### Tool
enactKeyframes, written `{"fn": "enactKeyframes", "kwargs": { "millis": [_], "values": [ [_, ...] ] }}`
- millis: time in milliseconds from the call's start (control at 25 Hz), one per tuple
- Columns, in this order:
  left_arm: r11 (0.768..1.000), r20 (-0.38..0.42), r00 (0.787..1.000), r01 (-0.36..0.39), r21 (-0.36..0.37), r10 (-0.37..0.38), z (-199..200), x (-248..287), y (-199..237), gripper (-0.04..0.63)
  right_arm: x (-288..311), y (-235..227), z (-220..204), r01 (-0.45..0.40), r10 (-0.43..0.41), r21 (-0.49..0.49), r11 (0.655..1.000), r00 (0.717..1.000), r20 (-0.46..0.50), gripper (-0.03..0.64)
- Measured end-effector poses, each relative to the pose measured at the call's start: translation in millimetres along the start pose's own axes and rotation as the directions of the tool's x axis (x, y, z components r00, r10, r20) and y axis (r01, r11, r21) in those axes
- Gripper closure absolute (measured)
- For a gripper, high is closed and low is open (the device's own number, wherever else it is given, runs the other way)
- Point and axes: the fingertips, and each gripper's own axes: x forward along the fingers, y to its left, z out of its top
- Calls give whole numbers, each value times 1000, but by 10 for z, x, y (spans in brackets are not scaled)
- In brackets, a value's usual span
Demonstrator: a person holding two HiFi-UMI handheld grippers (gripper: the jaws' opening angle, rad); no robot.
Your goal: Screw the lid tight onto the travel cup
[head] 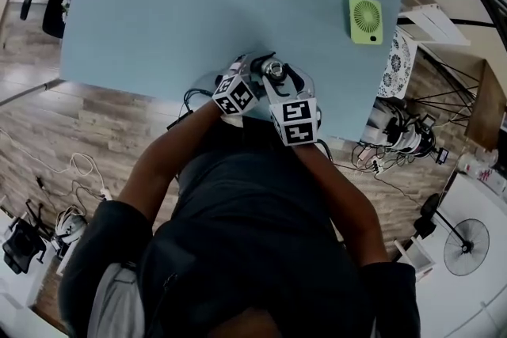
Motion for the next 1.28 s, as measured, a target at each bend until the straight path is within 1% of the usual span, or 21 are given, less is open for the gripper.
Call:
{"fn": "enactKeyframes", "kwargs": {
  "millis": [80,120,240,320,400,480,560,600,640,680,720,800,920,960,1040,1120,1160,1200,1240,1280],
  "values": [
    [1000,-3,1000,-15,-5,15,-13,-11,7,176,8,-7,-14,10,-10,61,998,1000,7,388],
    [1000,-3,1000,-20,-5,20,-10,-7,21,176,11,-19,-4,11,-12,67,998,1000,15,387],
    [1000,6,1000,-19,0,19,8,17,23,176,-1,-38,-5,-4,3,33,999,999,42,387],
    [1000,13,1000,-12,2,12,-4,2,12,176,-17,9,-41,-44,44,-24,999,999,25,385],
    [1000,16,1000,-10,1,10,-9,-4,28,176,-54,36,-46,-107,107,-108,988,994,-6,384],
    [1000,17,1000,-7,3,7,-4,11,37,176,-119,7,-34,-173,169,-204,963,985,-39,383],
    [1000,16,1000,-1,7,1,-3,23,29,176,-170,-36,-57,-239,221,-307,921,971,-91,383],
    [1000,15,1000,1,8,-1,-5,24,25,176,-180,-47,-77,-273,243,-365,890,962,-125,382],
    [1000,15,1000,3,8,-3,-7,22,22,176,-183,-48,-86,-306,261,-429,850,952,-161,382],
    [1000,15,1000,4,8,-4,-6,20,19,176,-182,-37,-78,-337,274,-497,800,941,-198,382],
    [1000,15,1000,5,8,-5,-5,17,16,176,-177,-13,-62,-368,284,-562,740,930,-235,380],
    [1000,15,1000,6,7,-6,-3,15,12,176,-161,56,-42,-435,304,-667,605,900,-312,371],
    [1000,15,1000,4,8,-5,1,21,18,176,-107,139,-106,-536,308,-745,397,842,-442,359],
    [1000,15,1000,5,8,-5,2,22,19,176,-80,150,-135,-558,297,-758,338,827,-477,359],
    [1000,14,1000,6,9,-6,6,22,16,176,-29,167,-177,-588,270,-772,241,805,-528,359],
    [1000,14,1000,9,10,-10,14,19,9,176,-6,197,-216,-616,253,-770,164,781,-571,359],
    [1000,14,1000,11,10,-11,15,19,8,176,0,208,-236,-631,249,-764,134,768,-590,360],
    [1000,15,1000,11,11,-12,15,21,11,176,6,213,-250,-643,247,-757,113,756,-606,360],
    [1000,15,1000,12,12,-12,15,23,16,176,11,212,-256,-653,248,-750,101,747,-617,359],
    [1000,16,1000,12,12,-12,15,25,19,176,15,209,-256,-660,253,-744,101,741,-622,360]
  ]
}}
